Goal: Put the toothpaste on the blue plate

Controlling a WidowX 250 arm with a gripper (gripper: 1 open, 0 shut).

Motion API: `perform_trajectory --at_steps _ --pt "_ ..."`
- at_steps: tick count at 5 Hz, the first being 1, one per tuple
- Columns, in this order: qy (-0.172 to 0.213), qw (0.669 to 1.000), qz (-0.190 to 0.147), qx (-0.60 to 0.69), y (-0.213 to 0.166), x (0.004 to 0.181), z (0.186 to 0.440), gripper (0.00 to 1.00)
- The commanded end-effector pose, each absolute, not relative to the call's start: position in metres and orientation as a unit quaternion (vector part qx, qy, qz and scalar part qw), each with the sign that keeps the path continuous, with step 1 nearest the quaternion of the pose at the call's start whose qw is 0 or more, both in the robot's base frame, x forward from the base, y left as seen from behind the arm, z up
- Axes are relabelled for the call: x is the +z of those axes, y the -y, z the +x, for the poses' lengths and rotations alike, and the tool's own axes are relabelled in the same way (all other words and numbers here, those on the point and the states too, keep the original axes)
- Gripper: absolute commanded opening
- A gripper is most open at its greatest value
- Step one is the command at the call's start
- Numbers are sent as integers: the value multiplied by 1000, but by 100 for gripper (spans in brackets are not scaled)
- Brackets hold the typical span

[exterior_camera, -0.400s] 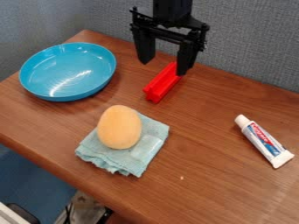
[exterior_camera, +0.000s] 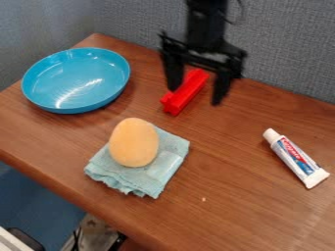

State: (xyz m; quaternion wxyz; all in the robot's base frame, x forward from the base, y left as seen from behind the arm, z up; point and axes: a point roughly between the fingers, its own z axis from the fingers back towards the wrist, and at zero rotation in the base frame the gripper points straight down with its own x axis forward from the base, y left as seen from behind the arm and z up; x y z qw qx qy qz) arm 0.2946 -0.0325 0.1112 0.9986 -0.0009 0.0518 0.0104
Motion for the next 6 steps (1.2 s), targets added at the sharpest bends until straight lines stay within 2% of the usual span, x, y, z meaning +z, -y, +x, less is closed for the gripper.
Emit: perform_trajectory --at_steps 1,4,6 --pt "-28 999 1 37 69 107 309 100" --pt "-2 996 4 88 161 72 320 100" --pt "2 984 9 177 177 58 326 100"
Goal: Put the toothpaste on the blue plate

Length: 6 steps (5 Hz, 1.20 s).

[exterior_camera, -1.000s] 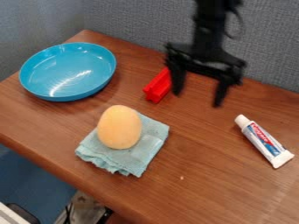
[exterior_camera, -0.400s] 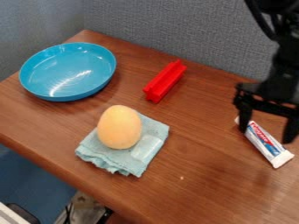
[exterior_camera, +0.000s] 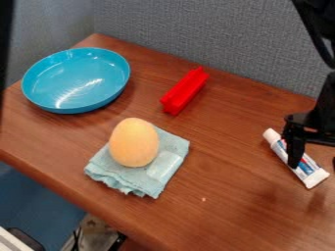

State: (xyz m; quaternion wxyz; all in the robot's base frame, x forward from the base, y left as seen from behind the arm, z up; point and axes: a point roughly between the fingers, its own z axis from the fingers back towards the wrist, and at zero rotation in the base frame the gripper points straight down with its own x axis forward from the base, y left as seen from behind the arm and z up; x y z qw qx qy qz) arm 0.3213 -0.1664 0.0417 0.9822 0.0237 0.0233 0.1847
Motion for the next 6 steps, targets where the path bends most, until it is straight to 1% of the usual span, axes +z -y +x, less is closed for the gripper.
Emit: perform_trajectory --at_steps 1,3,6 --pt "1 979 14 204 179 50 334 100" --pt "4 966 21 259 179 43 343 100" --pt "16 954 29 299 173 43 346 100"
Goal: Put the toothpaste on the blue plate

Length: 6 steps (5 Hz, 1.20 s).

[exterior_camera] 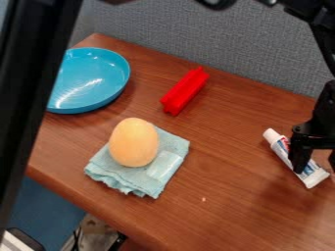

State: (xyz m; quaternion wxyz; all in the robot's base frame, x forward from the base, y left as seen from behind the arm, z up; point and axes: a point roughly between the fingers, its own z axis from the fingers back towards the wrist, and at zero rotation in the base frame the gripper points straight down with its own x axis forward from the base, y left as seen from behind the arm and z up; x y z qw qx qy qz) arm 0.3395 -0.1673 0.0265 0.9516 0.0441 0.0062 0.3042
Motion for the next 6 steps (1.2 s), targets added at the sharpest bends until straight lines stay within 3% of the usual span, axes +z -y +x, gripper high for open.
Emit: perform_trajectory --at_steps 1,6 --pt "20 951 31 308 171 43 348 100" --pt "36 939 40 339 161 35 353 100"
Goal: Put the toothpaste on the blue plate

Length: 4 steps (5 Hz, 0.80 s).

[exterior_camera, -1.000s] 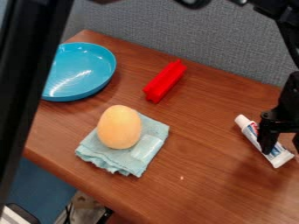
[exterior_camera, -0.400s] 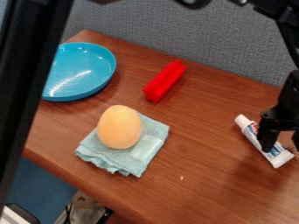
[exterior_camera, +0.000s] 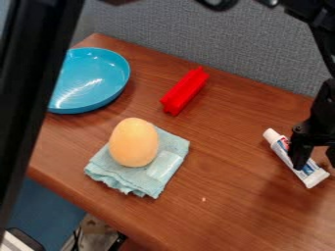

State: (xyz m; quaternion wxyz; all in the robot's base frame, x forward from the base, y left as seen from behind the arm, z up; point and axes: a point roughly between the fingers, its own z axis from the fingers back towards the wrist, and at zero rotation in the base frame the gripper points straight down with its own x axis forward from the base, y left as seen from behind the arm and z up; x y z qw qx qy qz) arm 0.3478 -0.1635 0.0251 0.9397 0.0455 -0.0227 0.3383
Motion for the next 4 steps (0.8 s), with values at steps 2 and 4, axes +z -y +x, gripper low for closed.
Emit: perform_trajectory --at_steps 2,4 --pt "42 936 43 348 158 32 357 100" --pt "45 933 45 354 156 30 360 100"
